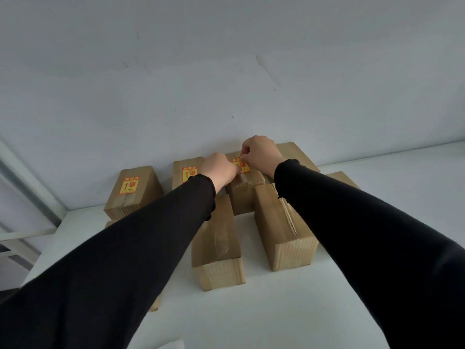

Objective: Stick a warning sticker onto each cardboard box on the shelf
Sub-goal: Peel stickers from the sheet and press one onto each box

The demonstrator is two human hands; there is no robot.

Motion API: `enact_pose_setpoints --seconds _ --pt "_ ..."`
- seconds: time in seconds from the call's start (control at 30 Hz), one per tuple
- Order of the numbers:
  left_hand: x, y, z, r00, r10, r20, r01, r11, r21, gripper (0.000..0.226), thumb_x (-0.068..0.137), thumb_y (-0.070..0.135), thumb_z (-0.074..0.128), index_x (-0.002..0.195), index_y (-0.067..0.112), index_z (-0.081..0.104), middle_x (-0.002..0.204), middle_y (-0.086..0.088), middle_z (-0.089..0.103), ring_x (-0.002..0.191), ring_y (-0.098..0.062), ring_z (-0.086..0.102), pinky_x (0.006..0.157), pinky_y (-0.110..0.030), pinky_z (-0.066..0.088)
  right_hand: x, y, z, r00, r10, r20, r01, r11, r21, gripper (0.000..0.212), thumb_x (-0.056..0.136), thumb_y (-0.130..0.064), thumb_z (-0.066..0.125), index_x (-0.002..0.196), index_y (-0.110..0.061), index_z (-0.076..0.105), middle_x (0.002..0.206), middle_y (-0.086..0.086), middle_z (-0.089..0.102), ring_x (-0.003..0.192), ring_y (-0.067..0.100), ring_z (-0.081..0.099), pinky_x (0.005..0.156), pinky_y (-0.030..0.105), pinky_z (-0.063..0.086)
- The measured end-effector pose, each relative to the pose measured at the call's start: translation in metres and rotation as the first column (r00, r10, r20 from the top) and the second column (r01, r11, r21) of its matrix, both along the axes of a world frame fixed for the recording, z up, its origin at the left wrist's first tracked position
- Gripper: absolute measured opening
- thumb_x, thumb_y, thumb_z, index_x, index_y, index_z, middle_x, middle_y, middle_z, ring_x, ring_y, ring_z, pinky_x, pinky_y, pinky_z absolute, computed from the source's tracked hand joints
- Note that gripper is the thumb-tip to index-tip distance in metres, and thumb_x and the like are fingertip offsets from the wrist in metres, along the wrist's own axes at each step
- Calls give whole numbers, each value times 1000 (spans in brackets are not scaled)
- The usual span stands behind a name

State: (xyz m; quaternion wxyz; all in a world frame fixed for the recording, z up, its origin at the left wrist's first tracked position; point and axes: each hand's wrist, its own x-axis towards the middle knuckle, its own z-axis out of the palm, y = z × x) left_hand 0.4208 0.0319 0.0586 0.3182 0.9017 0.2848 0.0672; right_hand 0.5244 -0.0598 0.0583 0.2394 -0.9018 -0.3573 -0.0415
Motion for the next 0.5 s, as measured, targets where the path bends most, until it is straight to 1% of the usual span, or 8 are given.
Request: enact_pose_setpoints --seconds 0.1,0.2,0.33,0.43,0.5 --pt "2 0 -2 1000 -6 -11 7 998 67 29 89 24 63 63 15 54 64 -2 52 60 -19 51 50 -26 31 -1 2 -1 1000 -9 8 9 1000 -14 13 89 -13 59 81 -17 68 88 1 68 84 18 63 71 27 52" --pt "1 -2 -2 1000 -22 -10 23 991 135 22 90 23 64 71 12 60 69 -3 58 61 -18 54 49 -26 33 -1 3 -3 999 -26 42 27 999 -20 11 88 -13 59 81 -17 67 89 1 67 84 18 62 69 27 51" --pt "2 -2 -6 1000 -18 12 16 981 194 23 90 21 63 68 17 56 70 -2 59 60 -15 53 47 -26 32 0 5 -3 995 -22 94 26 999 -45 10 90 -11 57 85 -14 66 90 3 67 84 20 62 68 27 47" --pt "2 -2 -7 1000 -19 13 16 972 234 24 90 19 63 67 17 54 70 -2 57 60 -14 51 47 -25 31 0 6 -3 992 -12 126 21 998 -66 12 91 -9 56 92 -11 68 92 5 68 85 21 64 72 29 53" --pt "1 -3 -6 999 -37 14 32 966 258 25 90 20 63 67 17 55 70 -2 56 60 -14 51 47 -26 32 0 5 -4 993 -20 120 27 998 -59 13 92 -9 55 94 -11 68 92 6 68 85 22 65 75 31 57"
